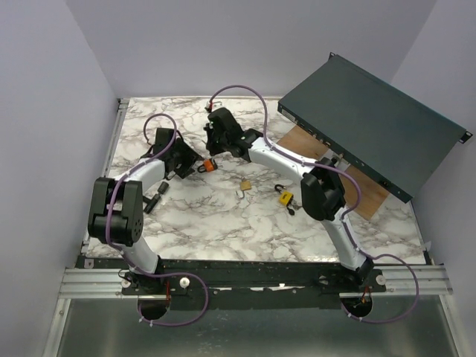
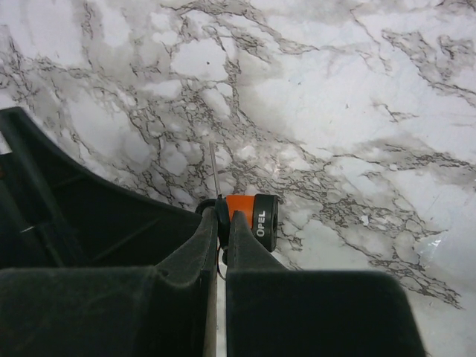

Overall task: Lock with the key
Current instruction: Place the lock at the center of the board, then place the key at the center of the board.

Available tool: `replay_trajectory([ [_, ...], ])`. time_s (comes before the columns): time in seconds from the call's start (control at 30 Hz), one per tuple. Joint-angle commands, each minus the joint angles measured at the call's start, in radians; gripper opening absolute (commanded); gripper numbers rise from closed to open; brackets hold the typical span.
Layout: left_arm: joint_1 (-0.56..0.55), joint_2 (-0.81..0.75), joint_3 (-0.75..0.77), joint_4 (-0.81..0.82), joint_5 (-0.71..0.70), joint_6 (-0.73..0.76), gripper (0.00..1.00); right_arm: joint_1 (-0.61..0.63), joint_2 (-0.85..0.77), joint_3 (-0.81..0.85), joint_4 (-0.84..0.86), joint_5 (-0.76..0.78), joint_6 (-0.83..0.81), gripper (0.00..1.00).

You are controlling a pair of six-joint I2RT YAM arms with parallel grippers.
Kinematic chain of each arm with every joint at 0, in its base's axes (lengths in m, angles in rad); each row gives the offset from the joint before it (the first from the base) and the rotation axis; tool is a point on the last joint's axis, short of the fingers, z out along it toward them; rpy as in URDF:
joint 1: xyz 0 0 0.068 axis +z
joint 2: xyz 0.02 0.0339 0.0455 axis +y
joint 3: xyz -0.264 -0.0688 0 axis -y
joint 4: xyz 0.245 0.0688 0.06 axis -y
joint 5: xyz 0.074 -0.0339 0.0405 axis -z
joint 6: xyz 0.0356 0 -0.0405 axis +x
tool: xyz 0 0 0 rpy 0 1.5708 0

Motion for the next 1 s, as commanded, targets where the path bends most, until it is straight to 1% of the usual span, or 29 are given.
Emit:
replay_trajectory([
  [0.0,0.016,-0.130,-0.015,-0.082,-0.104,0.004,0.60,0.025,0.044,0.036,-0.027,0.009,0.007,0.01],
  [0.13,0.025,-0.213,0.001,-0.182,-0.177,0.029,0.66,0.045,0.076,0.064,-0.038,0.015,0.004,0.01],
  [0.2,0.024,-0.259,-0.008,-0.194,-0.188,0.040,0.66,0.058,0.100,0.096,-0.052,0.020,0.002,0.01],
  [0.43,0.025,-0.436,-0.053,-0.204,-0.153,0.066,0.67,0.072,0.201,0.210,-0.111,0.063,-0.004,0.01],
  [0.57,0.025,-0.528,-0.085,-0.209,-0.117,0.089,0.67,0.072,0.229,0.236,-0.116,0.078,-0.013,0.01],
  [0.6,0.025,-0.549,-0.089,-0.216,-0.110,0.097,0.67,0.072,0.233,0.239,-0.118,0.086,-0.015,0.03],
  [0.73,0.025,-0.608,-0.111,-0.235,-0.082,0.122,0.67,0.072,0.240,0.237,-0.127,0.110,-0.010,0.13],
  [0.8,0.025,-0.635,-0.123,-0.236,-0.069,0.127,0.67,0.072,0.240,0.234,-0.127,0.107,-0.007,0.21],
  [0.83,0.024,-0.646,-0.127,-0.238,-0.064,0.130,0.67,0.072,0.238,0.231,-0.127,0.102,-0.006,0.28],
  [0.87,0.024,-0.654,-0.128,-0.241,-0.056,0.132,0.67,0.072,0.234,0.228,-0.126,0.100,-0.006,0.34],
  [0.93,0.026,-0.667,-0.125,-0.248,-0.049,0.139,0.67,0.072,0.223,0.222,-0.126,0.095,-0.008,0.51],
  [0.97,0.025,-0.673,-0.124,-0.252,-0.044,0.141,0.67,0.072,0.214,0.221,-0.128,0.095,-0.010,0.56],
])
